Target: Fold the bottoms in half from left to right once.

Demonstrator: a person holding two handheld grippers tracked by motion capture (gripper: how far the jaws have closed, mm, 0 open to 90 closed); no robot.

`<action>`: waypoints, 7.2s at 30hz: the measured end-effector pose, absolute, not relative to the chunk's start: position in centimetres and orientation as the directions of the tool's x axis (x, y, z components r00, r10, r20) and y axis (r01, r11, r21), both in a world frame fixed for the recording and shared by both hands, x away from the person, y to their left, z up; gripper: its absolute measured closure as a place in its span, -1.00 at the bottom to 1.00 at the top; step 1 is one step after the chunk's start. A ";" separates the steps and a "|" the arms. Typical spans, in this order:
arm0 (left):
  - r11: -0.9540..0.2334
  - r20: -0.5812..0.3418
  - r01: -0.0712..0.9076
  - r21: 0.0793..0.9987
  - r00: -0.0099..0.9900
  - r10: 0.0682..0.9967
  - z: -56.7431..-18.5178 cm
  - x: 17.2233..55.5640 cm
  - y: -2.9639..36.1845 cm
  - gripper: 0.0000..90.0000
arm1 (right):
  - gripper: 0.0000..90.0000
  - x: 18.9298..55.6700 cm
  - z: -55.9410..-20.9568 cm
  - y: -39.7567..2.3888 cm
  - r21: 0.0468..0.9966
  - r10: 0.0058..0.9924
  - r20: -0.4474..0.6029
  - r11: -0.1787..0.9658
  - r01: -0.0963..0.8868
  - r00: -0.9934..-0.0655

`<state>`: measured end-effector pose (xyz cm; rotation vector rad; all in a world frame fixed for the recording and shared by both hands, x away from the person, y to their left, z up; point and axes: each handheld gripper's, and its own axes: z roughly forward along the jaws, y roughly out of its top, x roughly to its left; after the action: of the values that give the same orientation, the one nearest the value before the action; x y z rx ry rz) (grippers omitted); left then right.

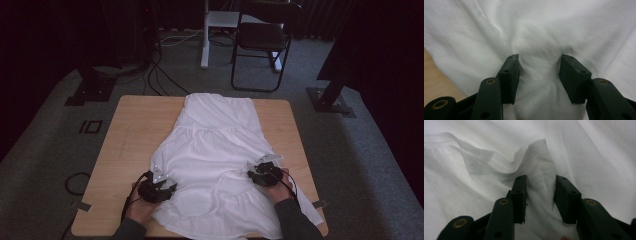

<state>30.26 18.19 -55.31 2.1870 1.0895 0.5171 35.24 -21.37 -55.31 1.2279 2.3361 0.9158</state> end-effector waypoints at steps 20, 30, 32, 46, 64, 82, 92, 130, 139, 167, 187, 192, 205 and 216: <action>-0.311 0.024 0.529 0.790 0.479 0.877 -51.1 33.4 22.4 0.08 | 0.93 37.5 -52.2 -22.0 0.799 0.825 0.069 0.291 0.526 -0.562; -0.307 -0.002 0.521 0.796 0.510 0.860 -51.9 26.8 25.5 -0.03 | 0.95 28.4 -49.7 -31.2 0.897 0.841 0.054 0.196 0.396 -0.538; -0.320 -0.002 0.532 0.784 0.518 0.855 -52.4 26.2 25.6 -0.05 | 0.94 27.2 -50.9 -32.8 0.891 0.845 0.048 0.205 0.405 -0.533; -0.393 0.014 0.577 0.716 0.550 0.835 -55.1 26.8 23.6 -0.16 | 0.20 27.0 -53.4 -35.1 0.822 0.924 0.098 0.134 0.554 -0.369; -0.303 0.022 0.474 0.827 0.511 0.859 -52.4 26.0 25.1 0.94 | 0.95 29.3 -54.9 -32.1 0.759 0.907 0.099 0.197 0.620 -0.409; -0.291 0.080 0.450 0.844 0.431 0.899 -52.4 25.1 26.9 0.94 | 1.00 29.4 -51.2 -31.6 0.835 0.914 0.059 0.175 0.521 -0.402; -0.315 0.116 0.417 0.853 0.438 0.892 -51.9 22.4 28.2 0.95 | 1.00 24.4 -50.0 -33.0 0.856 0.924 0.054 0.152 0.494 -0.379; -0.236 0.046 0.259 0.937 0.575 0.817 -46.3 25.4 28.3 -0.11 | 0.21 39.7 -51.6 -28.1 0.831 0.891 0.067 0.199 0.519 -0.449; -0.230 -0.032 0.438 0.869 0.514 0.857 -49.0 36.2 26.6 -0.11 | 0.15 46.5 -52.9 -26.0 0.800 0.897 0.110 0.177 0.574 -0.429; -0.301 -0.104 0.558 0.773 0.580 0.808 -54.5 32.2 23.6 0.98 | 1.00 42.9 -54.5 -30.4 0.789 0.950 -0.016 0.203 0.580 -0.312; -0.337 -0.086 0.537 0.773 0.615 0.784 -54.3 25.4 25.0 0.35 | 0.69 33.2 -56.0 -30.0 0.711 0.903 0.088 0.239 0.662 -0.420; -0.283 -0.075 0.485 0.827 0.595 0.800 -51.3 27.9 25.7 0.08 | 0.13 34.8 -53.7 -30.4 0.763 0.887 0.109 0.215 0.610 -0.449; -0.368 -0.061 0.531 0.763 0.627 0.777 -52.1 38.5 18.8 0.03 | 0.16 47.5 -53.1 -25.0 0.741 0.845 0.204 0.198 0.642 -0.495; -0.367 -0.086 0.575 0.731 0.612 0.786 -55.0 38.8 16.9 -0.01 | 1.00 48.1 -51.6 -22.8 0.767 0.889 -0.019 0.307 0.564 -0.458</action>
<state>38.82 16.92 -55.00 2.0842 1.0682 0.3584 48.10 -22.81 -51.61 1.2903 2.1366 0.9828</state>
